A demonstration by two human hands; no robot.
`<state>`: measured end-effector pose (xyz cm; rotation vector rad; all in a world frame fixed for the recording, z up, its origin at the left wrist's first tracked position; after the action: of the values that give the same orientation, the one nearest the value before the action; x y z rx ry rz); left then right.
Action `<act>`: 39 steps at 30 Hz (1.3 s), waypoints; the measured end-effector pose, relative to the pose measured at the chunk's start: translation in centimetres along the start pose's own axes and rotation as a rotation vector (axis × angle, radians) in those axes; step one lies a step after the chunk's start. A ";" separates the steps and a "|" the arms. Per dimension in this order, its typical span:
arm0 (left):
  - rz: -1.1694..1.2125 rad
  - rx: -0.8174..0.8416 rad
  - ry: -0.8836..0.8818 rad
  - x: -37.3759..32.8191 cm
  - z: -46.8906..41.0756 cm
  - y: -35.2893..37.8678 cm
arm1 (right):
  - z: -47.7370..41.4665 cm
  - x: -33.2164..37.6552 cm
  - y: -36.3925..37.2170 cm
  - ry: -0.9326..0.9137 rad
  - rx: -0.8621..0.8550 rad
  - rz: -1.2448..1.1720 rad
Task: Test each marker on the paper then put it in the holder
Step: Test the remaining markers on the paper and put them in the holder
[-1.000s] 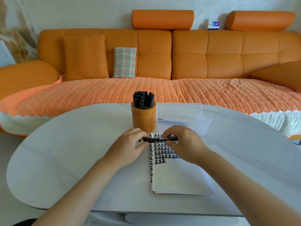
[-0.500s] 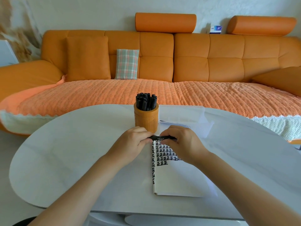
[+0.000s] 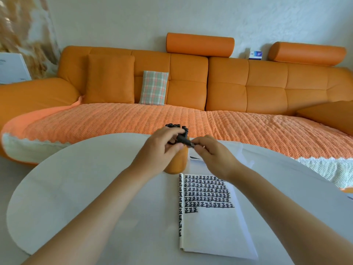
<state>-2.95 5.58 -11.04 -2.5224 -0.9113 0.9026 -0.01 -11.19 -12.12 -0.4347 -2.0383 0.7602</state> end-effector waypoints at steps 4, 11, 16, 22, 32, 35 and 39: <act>-0.030 -0.154 -0.166 3.1 -2.4 -0.8 | -3.1 0.2 -2.2 0.119 -0.145 -0.232; 0.147 0.094 -0.526 8.5 -3.4 3.0 | -6.1 0.5 -1.8 0.123 -0.284 -0.366; 0.300 0.136 -0.568 8.0 -3.3 4.4 | -6.7 -0.3 0.7 0.087 -0.192 -0.077; 0.472 0.159 -0.611 7.8 -2.8 5.1 | -7.0 0.5 1.7 -0.225 -0.253 0.268; 0.459 0.128 -0.595 8.0 -2.7 5.3 | -6.8 -2.0 4.4 0.114 -0.116 -0.180; 0.514 0.091 -0.604 8.0 -2.7 5.3 | -6.9 -1.9 4.4 0.147 -0.068 -0.296; 0.485 0.127 -0.566 8.0 -2.9 5.1 | -7.0 -1.9 4.4 0.109 0.019 -0.288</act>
<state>6.15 6.83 -14.90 -2.4471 -0.3397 1.8197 6.94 -6.48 -13.28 -0.1617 -1.9358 0.5671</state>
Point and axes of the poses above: each hand's wrist, its own z-axis away from the middle knuckle, its own y-axis out of the palm, x = y × z, the point moved 6 cm from there along -z, towards the middle knuckle, and after that the axes turned 6 degrees about -x, right-handed, at the moved point
